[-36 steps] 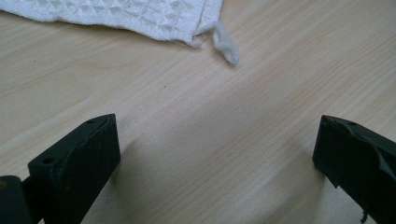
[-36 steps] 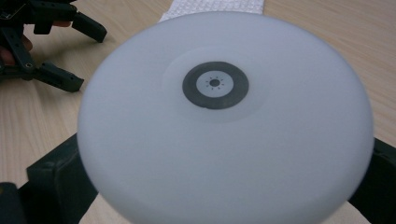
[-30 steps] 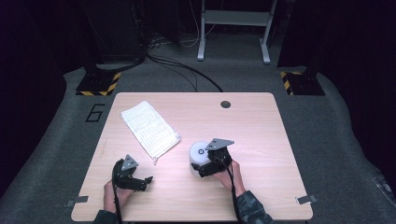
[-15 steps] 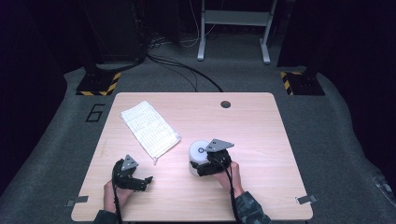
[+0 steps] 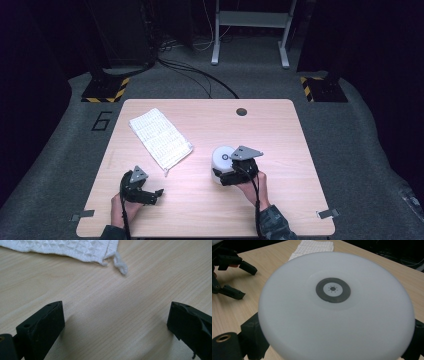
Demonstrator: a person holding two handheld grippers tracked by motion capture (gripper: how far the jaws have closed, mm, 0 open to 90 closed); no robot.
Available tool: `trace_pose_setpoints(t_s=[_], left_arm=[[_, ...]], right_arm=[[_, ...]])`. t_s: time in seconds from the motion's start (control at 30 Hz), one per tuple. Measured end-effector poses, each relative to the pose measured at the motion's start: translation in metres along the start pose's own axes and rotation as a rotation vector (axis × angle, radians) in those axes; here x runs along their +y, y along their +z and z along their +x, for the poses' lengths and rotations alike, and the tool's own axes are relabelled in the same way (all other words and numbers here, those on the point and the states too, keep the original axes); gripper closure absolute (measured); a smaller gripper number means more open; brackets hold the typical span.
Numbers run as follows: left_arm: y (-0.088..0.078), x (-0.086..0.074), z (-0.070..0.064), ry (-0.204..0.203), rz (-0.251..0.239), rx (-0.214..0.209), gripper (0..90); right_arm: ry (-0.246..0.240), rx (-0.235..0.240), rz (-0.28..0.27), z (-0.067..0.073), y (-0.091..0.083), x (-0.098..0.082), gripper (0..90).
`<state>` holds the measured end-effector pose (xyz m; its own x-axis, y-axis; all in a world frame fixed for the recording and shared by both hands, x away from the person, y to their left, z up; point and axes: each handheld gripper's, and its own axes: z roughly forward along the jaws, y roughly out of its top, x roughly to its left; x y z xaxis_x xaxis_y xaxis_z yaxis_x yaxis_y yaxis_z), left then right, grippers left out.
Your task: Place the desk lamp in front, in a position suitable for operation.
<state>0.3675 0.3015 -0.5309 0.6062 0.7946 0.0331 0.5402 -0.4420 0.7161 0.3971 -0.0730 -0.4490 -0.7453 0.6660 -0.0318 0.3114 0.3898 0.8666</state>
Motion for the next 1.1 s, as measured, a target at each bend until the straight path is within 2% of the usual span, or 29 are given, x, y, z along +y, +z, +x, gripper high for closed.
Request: trace_pose_setpoints(t_s=[0.23, 0.47, 0.9, 0.93, 1.1], left_arm=[[0.000, 0.000, 0.000, 0.000, 0.005, -0.003, 1.1], [0.000, 0.000, 0.000, 0.001, 0.004, -0.003, 1.2], [0.000, 0.000, -0.001, -0.003, -0.007, 0.000, 1.5], [0.000, 0.000, -0.001, -0.003, -0.006, 0.000, 1.5], [0.000, 0.000, 0.000, -0.001, -0.005, -0.001, 1.6]], right_arm=[[0.016, -0.015, -0.011, -0.003, -0.006, 0.000, 8.3], [0.018, -0.039, 0.002, -0.011, -0.009, -0.004, 8.3], [0.065, -0.081, 0.043, -0.024, -0.004, -0.018, 8.2], [0.079, -0.085, 0.047, -0.026, -0.004, -0.021, 8.2], [0.084, -0.099, 0.057, -0.028, -0.001, -0.026, 8.2]])
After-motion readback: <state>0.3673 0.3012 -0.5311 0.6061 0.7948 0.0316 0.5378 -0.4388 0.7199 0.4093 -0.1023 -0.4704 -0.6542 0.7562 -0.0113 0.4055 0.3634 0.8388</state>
